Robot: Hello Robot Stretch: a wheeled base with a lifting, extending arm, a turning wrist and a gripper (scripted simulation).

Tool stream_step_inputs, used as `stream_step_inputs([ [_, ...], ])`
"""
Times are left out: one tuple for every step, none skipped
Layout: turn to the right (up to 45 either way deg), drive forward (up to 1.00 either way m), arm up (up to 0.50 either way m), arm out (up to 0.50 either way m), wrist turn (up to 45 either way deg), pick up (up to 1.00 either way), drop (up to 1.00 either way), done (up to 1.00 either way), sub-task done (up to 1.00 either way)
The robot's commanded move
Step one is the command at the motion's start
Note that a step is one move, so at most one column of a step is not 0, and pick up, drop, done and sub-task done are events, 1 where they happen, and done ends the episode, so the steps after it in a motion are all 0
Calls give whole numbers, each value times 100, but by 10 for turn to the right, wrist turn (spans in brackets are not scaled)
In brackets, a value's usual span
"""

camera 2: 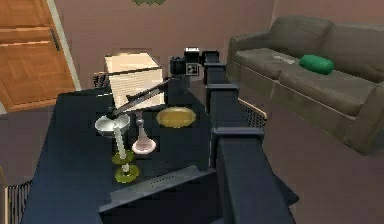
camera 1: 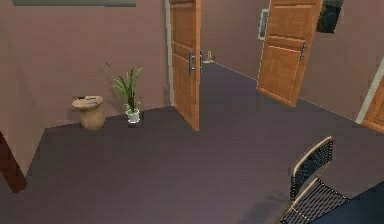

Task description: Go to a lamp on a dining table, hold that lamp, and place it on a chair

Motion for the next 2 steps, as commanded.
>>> stream_step_inputs([
  [0,0,0,0,-450,0,0,0,0],
  [0,0,0,0,-120,0,0,0,0],
])
